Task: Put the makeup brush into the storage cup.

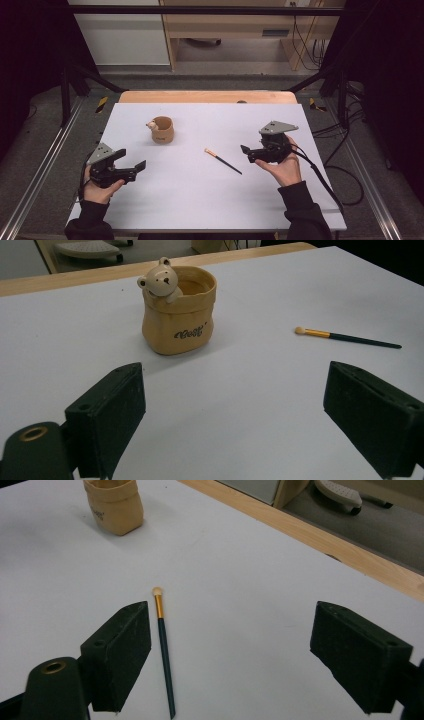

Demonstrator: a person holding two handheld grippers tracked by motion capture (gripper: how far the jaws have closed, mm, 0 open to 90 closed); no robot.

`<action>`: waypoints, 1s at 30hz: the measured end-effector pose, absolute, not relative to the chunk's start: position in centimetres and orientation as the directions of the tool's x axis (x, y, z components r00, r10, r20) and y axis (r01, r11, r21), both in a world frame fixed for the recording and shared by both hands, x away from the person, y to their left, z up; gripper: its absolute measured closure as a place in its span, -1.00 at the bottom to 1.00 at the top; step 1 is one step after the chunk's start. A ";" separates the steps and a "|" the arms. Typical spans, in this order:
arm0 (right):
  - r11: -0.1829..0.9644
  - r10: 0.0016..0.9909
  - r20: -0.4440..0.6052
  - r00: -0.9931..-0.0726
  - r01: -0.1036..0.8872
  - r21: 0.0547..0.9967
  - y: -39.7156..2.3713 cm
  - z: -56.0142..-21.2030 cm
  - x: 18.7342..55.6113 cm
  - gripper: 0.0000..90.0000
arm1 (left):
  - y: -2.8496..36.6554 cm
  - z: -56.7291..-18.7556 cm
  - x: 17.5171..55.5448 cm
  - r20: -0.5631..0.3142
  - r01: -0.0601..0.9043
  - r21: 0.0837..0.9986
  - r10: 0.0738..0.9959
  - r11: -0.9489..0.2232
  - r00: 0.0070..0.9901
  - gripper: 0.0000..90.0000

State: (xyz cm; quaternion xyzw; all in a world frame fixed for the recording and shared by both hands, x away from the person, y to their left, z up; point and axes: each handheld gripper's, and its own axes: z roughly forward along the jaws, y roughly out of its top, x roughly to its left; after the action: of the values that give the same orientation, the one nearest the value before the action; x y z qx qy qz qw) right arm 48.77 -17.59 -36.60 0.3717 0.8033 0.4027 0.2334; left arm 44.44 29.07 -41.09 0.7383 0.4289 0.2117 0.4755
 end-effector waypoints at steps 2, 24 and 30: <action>0.413 0.779 -0.075 -0.622 0.419 0.809 -17.2 -36.7 49.2 -0.61 | 29.1 -41.1 44.5 -0.093 0.432 0.883 0.835 -0.182 0.542 -0.79; 0.530 0.726 -0.080 -0.683 0.482 0.698 -12.8 -37.4 52.6 -0.41 | 29.0 -41.3 44.5 -0.086 0.434 0.880 0.834 -0.193 0.546 -0.80; 0.564 0.711 -0.086 -0.698 0.494 0.662 -11.6 -38.0 53.2 -0.35 | 28.8 -41.3 44.5 -0.083 0.435 0.878 0.831 -0.201 0.550 -0.80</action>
State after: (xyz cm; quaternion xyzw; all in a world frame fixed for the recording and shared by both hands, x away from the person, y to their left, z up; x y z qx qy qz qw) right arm 53.16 -11.55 -37.96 0.3475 0.8670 0.3118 0.1743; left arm 44.49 28.85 -41.34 0.7455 0.4246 0.2113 0.4683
